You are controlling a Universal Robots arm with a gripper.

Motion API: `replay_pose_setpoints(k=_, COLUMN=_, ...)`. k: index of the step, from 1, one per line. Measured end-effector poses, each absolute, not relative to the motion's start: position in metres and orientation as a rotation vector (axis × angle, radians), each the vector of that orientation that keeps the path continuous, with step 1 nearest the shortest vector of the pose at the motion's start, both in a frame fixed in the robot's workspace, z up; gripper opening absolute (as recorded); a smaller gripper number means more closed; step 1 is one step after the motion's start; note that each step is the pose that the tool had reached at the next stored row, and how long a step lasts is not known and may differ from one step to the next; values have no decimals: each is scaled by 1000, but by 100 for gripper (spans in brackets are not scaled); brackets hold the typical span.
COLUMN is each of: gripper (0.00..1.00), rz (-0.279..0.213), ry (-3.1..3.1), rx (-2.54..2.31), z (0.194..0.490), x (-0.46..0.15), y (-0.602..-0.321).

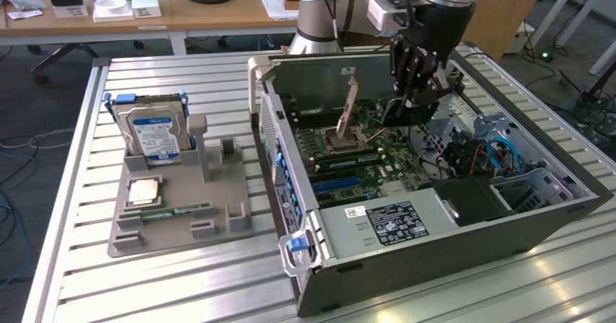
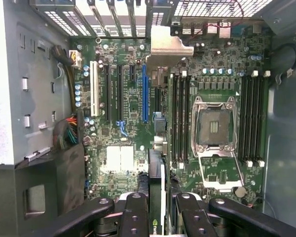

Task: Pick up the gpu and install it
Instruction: 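Insert the gpu into the slot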

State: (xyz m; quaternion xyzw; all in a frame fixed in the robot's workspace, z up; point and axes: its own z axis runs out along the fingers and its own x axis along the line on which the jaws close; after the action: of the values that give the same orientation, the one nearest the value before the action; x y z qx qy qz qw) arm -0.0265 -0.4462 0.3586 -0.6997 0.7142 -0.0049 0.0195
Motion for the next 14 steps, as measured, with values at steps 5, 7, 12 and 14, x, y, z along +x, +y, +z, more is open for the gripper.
replay_pose_setpoints(k=5, gripper=26, rz=-15, ry=2213, rx=-2174, z=353, x=-28, y=-446)
replay_pose_setpoints(k=7, gripper=26, rz=-16, ry=2212, rx=-2175, z=352, x=-29, y=-446)
replay_pose_setpoints(k=12, gripper=26, rz=-17, ry=2209, rx=-2178, z=349, x=-32, y=-446)
replay_pose_setpoints(k=14, gripper=26, rz=-17, ry=2208, rx=-2178, z=348, x=-32, y=-446)
